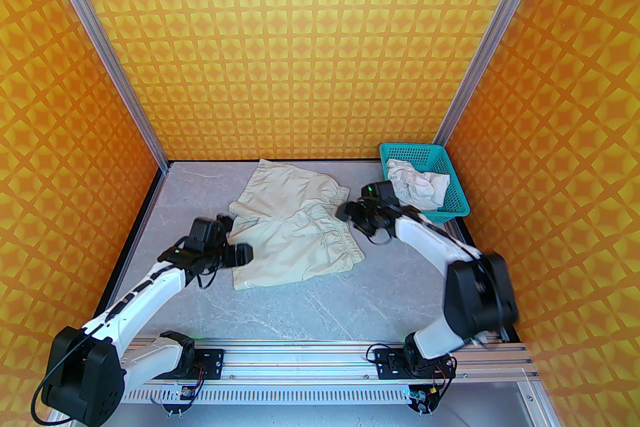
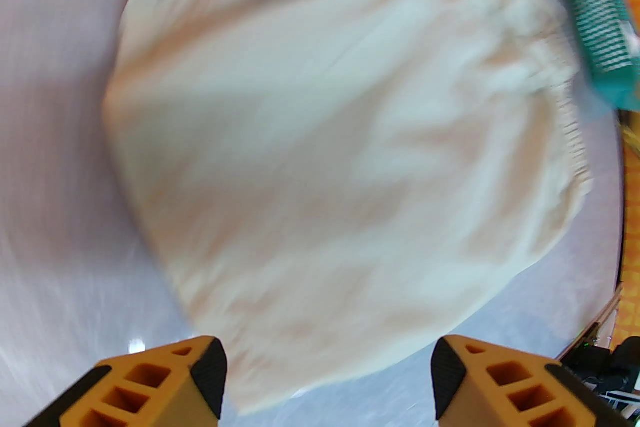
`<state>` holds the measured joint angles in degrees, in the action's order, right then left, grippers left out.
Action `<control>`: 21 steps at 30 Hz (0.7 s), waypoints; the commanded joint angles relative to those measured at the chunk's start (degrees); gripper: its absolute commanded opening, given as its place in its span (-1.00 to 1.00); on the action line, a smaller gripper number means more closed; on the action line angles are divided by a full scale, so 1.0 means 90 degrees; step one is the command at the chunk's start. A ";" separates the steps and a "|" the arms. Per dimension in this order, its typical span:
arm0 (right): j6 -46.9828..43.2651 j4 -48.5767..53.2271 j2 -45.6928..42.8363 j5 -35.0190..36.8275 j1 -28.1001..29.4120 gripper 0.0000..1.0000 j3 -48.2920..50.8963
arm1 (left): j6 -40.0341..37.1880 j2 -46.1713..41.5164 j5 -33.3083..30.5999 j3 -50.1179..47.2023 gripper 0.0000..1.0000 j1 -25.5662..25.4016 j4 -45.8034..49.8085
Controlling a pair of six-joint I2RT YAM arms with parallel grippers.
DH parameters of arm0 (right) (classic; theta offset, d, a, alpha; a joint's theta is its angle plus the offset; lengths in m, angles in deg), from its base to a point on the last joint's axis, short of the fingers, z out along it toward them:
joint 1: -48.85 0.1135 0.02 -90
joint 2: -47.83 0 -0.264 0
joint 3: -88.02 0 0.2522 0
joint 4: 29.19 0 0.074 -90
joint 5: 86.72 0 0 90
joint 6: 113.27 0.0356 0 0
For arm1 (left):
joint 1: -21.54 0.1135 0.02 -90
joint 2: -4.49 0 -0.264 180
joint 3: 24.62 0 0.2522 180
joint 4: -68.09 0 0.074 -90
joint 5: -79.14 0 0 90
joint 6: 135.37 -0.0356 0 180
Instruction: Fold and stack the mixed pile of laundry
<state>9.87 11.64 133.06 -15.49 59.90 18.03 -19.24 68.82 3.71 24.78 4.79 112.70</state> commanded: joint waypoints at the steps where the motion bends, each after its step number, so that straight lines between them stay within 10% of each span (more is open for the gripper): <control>1: -0.0543 0.0744 -0.0274 0.0279 -0.0234 0.38 0.0686 | 0.0612 -0.0441 -0.0173 -0.0459 0.44 -0.0024 0.0459; 9: -0.0670 0.0169 0.0220 -0.0214 -0.0251 -0.03 0.1075 | 0.1192 -0.0458 0.0553 -0.1083 0.44 -0.0579 -0.0756; 18: -0.0670 -0.0067 0.0507 -0.0254 -0.0251 -0.62 0.1108 | 0.0767 -0.0158 0.0139 -0.0537 -1.00 -0.0546 -0.0963; 21: -0.0746 0.0161 0.0263 0.0080 -0.0251 -0.88 0.1091 | 0.0429 -0.0283 -0.0069 -0.0165 -1.00 -0.0418 -0.0188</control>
<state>3.97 12.80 137.96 -17.13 57.46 27.67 -11.96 67.42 5.79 19.36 0.11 105.97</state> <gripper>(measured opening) 0.093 0.025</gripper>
